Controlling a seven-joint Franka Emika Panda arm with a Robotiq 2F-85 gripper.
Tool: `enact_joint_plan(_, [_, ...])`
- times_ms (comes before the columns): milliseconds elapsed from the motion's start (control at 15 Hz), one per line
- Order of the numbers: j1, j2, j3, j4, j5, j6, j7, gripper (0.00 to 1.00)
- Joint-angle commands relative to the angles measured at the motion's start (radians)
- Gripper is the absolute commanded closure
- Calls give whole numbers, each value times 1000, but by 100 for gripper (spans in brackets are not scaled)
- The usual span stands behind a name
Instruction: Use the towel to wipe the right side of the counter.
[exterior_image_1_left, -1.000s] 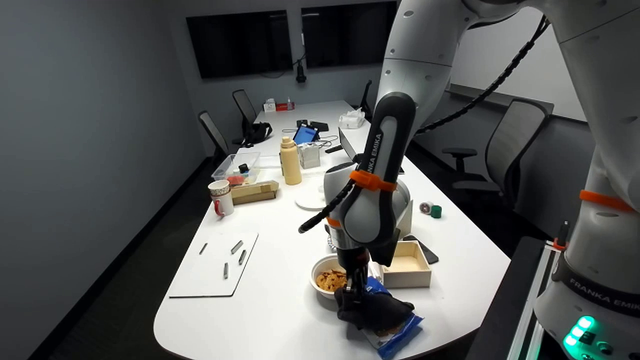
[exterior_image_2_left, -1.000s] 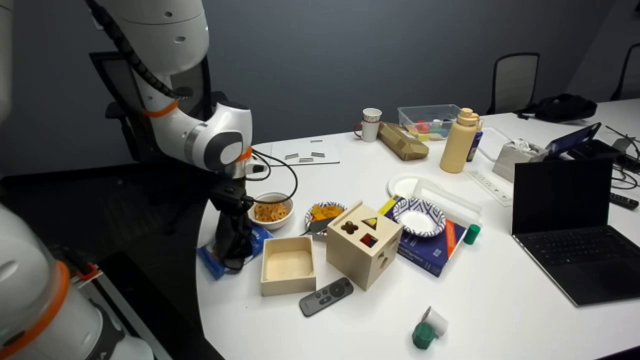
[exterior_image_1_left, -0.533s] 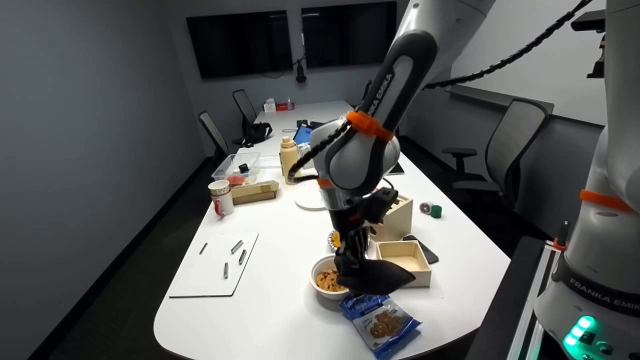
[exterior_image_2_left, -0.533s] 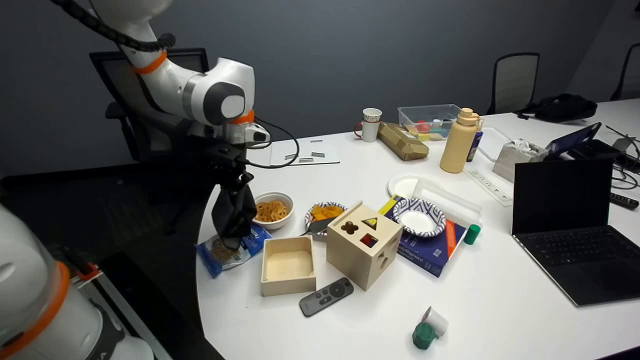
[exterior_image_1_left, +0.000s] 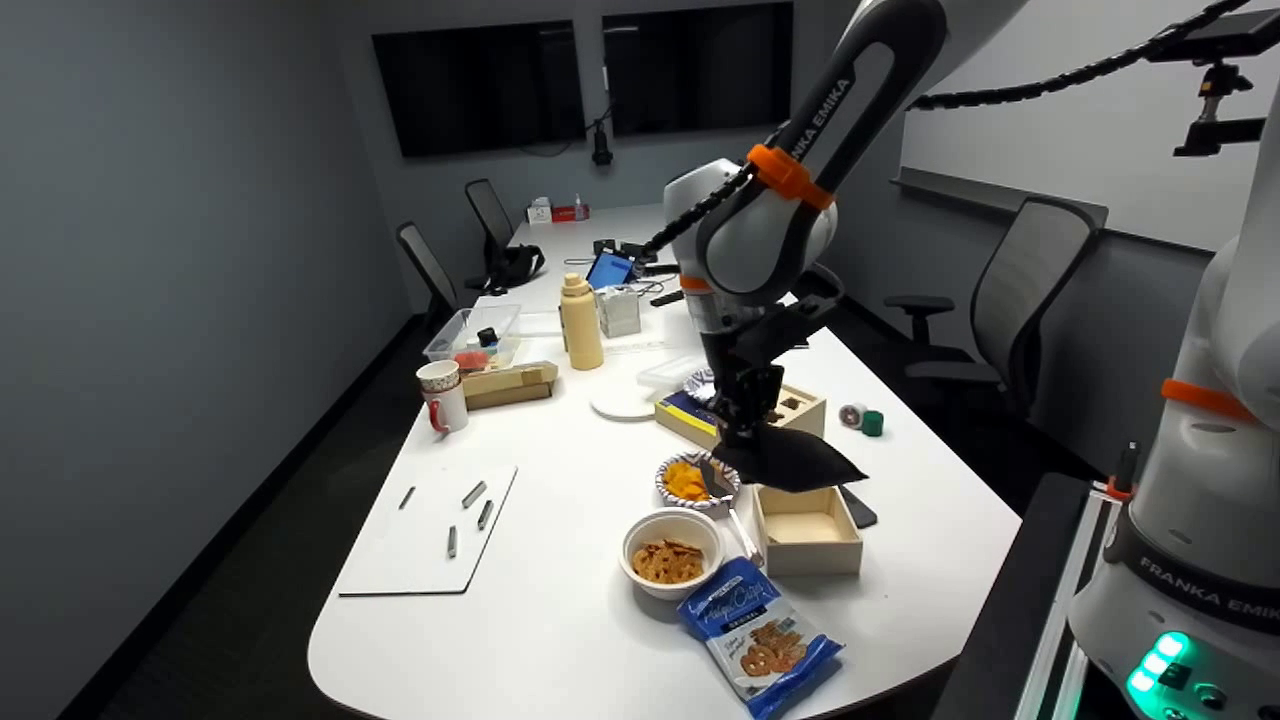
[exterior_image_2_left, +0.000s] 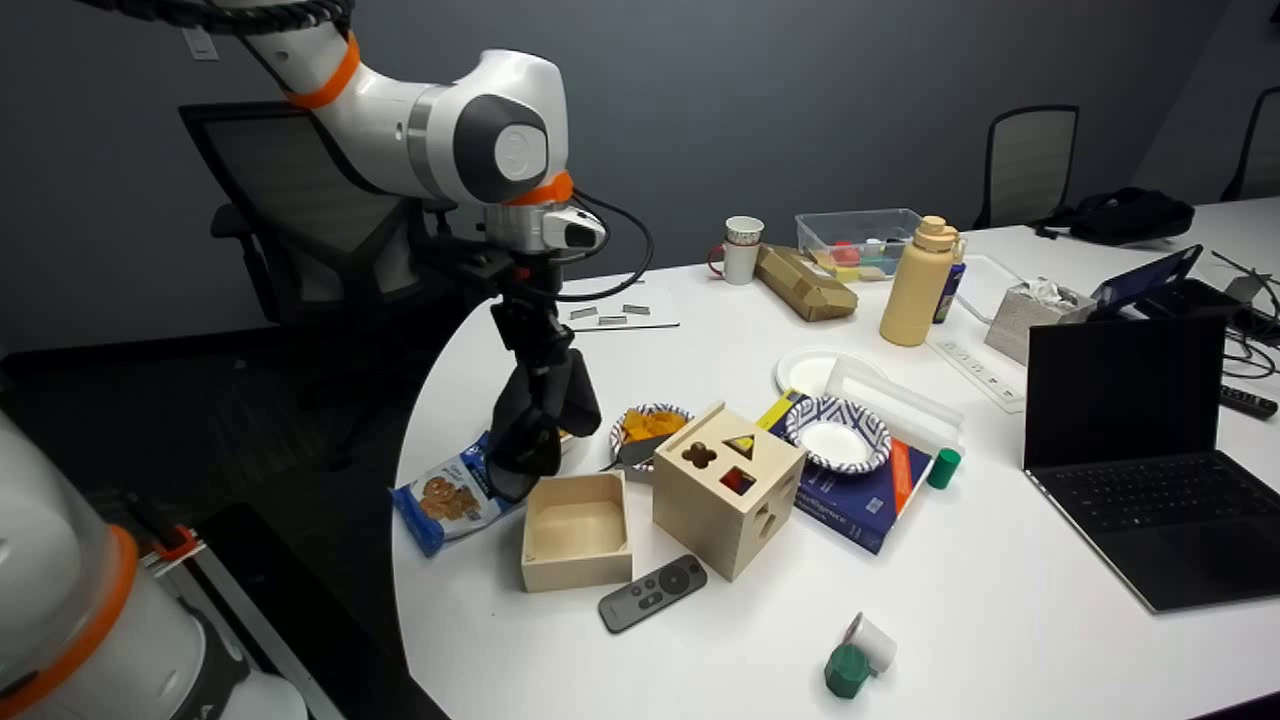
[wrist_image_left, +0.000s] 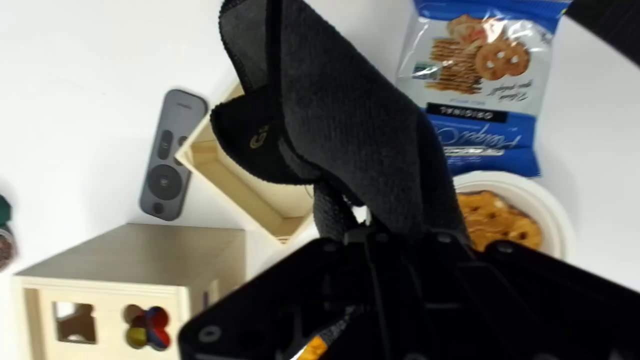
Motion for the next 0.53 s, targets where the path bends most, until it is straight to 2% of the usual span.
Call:
enact_joint_plan(0, [-59, -40, -68, -87, -115, 77, 149, 98])
enact_joint_plan(267, [-131, -92, -146, -175, -239, 136, 309, 98])
enact_joint_plan(467, [-202, -73, -196, -204, -379, 224, 452, 98])
